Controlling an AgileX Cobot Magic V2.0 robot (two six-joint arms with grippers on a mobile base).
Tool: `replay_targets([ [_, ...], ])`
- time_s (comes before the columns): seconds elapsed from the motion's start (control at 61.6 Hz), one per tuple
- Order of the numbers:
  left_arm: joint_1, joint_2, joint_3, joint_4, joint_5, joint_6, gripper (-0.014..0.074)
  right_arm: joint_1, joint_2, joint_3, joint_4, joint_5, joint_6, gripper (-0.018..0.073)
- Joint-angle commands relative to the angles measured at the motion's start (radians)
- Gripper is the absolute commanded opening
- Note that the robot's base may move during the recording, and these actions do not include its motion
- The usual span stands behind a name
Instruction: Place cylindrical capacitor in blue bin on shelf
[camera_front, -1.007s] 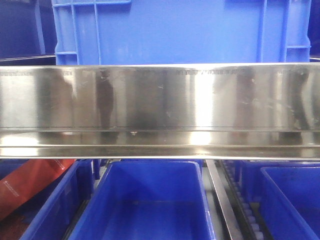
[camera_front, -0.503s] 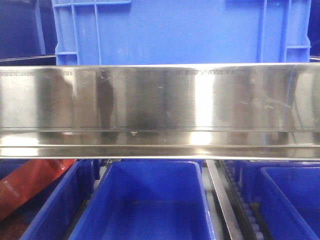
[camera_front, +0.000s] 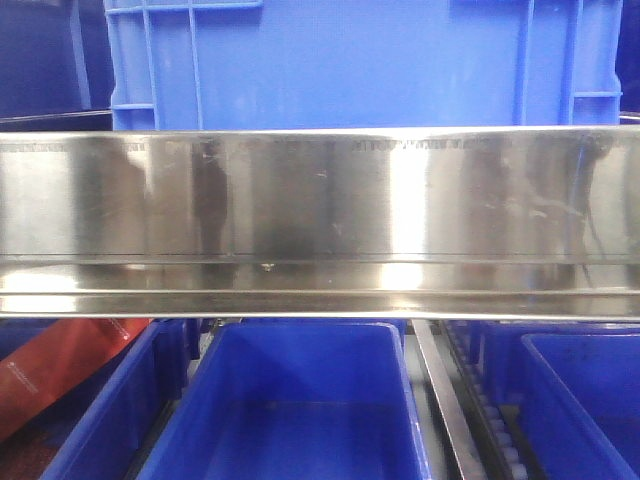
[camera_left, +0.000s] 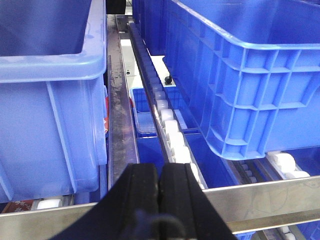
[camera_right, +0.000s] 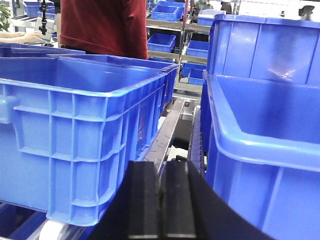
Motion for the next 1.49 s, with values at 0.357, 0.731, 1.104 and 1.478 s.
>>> replay_targets([
  [0.357, 0.021, -0.018, 0.0, 0.006, -0.018, -0.006, -0.0111, -0.005, -0.005, 0.003, -0.011, -0.021, 0.003, -0.0143],
  [0.731, 0.224, -0.274, 0.296, -0.002, -0.282, 0.005, -0.0111, -0.005, -0.005, 0.003, -0.007, -0.021, 0.003, -0.0143],
  [1.104, 0.235, -0.412, 0.698, -0.008, -0.624, 0.005, -0.0111, -0.005, -0.008, 0.003, -0.007, -0.02, 0.003, -0.0143],
  [1.478, 0.235, -0.412, 0.787, -0.008, -0.752, 0.005, -0.0111, -0.005, -0.008, 0.003, -0.007, -0.021, 0.003, -0.0143],
])
